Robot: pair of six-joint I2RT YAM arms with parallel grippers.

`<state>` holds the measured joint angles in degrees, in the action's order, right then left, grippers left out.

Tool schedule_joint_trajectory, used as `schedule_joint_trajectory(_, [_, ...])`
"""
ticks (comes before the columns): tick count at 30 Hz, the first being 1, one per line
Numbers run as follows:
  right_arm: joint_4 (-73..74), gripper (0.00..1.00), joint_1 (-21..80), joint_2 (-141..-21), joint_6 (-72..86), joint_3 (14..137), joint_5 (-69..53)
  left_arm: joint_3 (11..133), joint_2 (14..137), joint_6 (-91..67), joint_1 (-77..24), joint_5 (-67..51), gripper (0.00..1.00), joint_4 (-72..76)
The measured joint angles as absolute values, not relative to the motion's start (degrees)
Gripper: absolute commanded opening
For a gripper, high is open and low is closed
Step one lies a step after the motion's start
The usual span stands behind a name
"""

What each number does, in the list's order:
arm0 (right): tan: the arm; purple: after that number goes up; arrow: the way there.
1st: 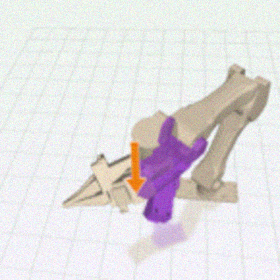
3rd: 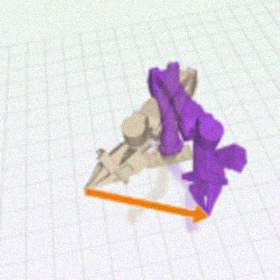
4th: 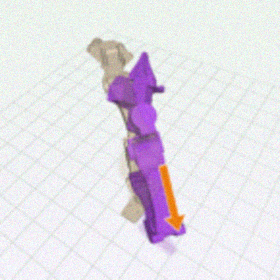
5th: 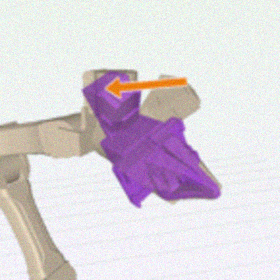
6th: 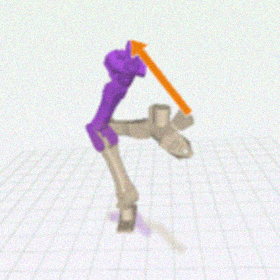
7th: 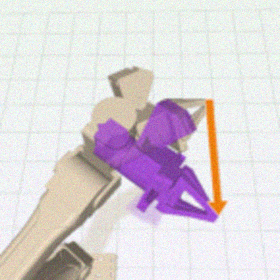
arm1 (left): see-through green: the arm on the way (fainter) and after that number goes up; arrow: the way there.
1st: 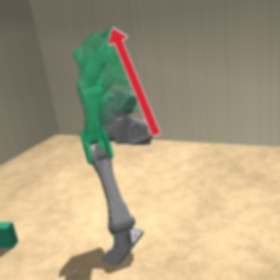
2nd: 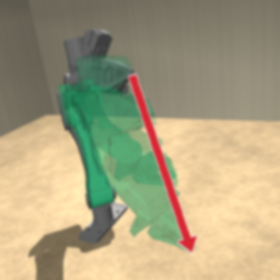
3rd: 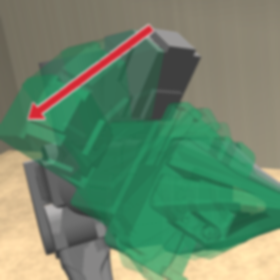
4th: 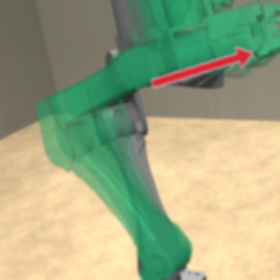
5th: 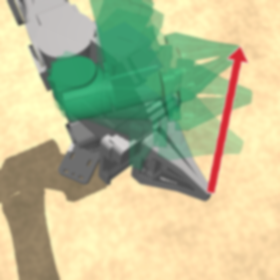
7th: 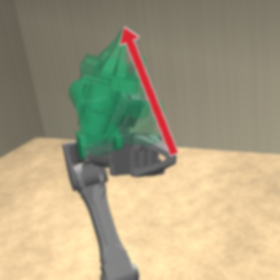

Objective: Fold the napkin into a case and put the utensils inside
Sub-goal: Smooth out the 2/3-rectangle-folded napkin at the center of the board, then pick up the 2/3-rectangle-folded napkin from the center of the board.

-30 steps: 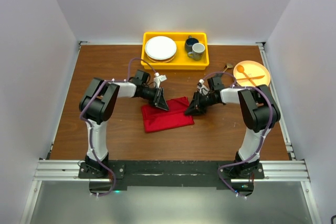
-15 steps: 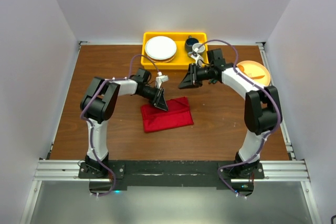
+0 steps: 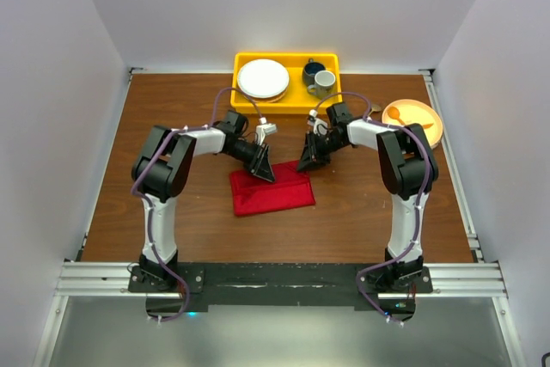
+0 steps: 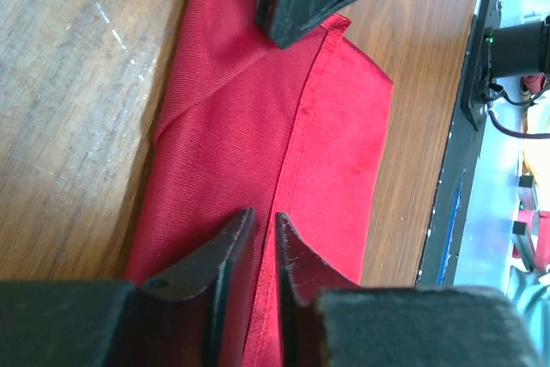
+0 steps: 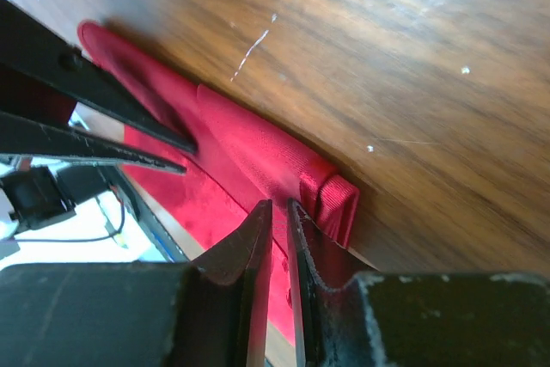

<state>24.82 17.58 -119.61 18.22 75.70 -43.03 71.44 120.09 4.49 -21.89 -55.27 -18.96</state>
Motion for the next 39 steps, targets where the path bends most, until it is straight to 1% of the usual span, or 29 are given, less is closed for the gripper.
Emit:
schedule_joint_trajectory(3, [24.8,0.17,17.6,-119.6,16.8,75.6,-42.9,71.1,119.5,5.5,-22.0,-55.4,0.36,-19.1])
schedule_joint_trajectory(4, [24.8,0.17,17.6,-119.6,16.4,75.5,-42.9,70.5,118.8,5.8,-22.0,-55.3,0.38,-18.7])
schedule_joint_trajectory(5, [24.8,0.17,17.6,-119.6,16.1,75.5,-42.9,69.5,117.7,6.2,-22.1,-54.9,0.43,-18.0])
schedule_joint_trajectory(6, [24.8,0.17,17.7,-119.6,15.9,75.5,-42.9,67.9,116.1,6.7,-22.1,-53.9,0.44,-16.8])
schedule_joint_trajectory(8, [24.8,0.17,17.9,-119.6,15.5,75.5,-42.9,63.4,110.9,8.2,-22.2,-50.0,0.47,-14.2])
schedule_joint_trajectory(12, [24.3,0.17,18.0,-119.5,15.2,75.0,-42.9,52.8,96.2,14.4,-23.6,-37.3,0.50,-10.7])
schedule_joint_trajectory(13, [23.9,0.17,18.0,-119.2,15.1,74.6,-42.9,49.5,91.7,16.9,-25.5,-33.3,0.53,-7.9])
schedule_joint_trajectory(15, [23.4,0.17,18.0,-119.0,14.9,74.2,-42.7,43.2,83.9,22.3,-30.6,-26.6,0.54,-3.2])
schedule_joint_trajectory(17, [23.0,0.17,18.0,-118.8,14.9,73.8,-42.7,36.6,77.3,28.4,-37.8,-19.9,0.54,1.4])
schedule_joint_trajectory(19, [22.7,0.17,18.1,-118.7,14.8,73.6,-42.7,31.0,73.7,33.6,-44.2,-15.6,0.53,4.5])
schedule_joint_trajectory(21, [22.6,0.16,18.1,-118.7,14.7,73.6,-42.7,27.3,72.9,37.7,-48.2,-11.2,0.53,6.3])
schedule_joint_trajectory(24, [22.6,0.16,18.3,-118.5,14.2,73.6,-42.5,23.8,74.2,42.9,-53.4,-4.0,0.50,9.1])
schedule_joint_trajectory(30, [22.8,0.15,18.5,-118.5,12.8,73.6,-42.3,23.3,82.0,49.7,-59.9,7.5,0.36,20.5])
schedule_joint_trajectory(31, [22.9,0.14,18.5,-118.5,12.6,73.7,-42.2,23.3,83.4,50.6,-60.4,9.0,0.29,22.3])
schedule_joint_trajectory(33, [23.2,0.14,18.7,-118.5,12.1,73.9,-41.9,23.4,85.8,52.1,-61.2,11.6,0.19,25.4])
schedule_joint_trajectory(34, [23.4,0.14,18.7,-118.5,11.8,74.0,-41.8,23.4,87.0,52.8,-61.3,12.6,0.09,26.2])
schedule_joint_trajectory(35, [23.6,0.14,18.7,-118.5,11.4,74.1,-41.6,23.6,87.9,53.3,-61.4,13.7,0.04,26.7])
schedule_joint_trajectory(36, [23.8,0.14,18.8,-118.5,11.2,74.2,-41.5,23.7,88.0,53.3,-61.4,14.0,0.00,26.6])
schedule_joint_trajectory(39, [24.2,0.14,18.8,-118.5,10.2,74.4,-41.4,25.2,87.5,52.7,-61.1,13.6,0.00,22.6])
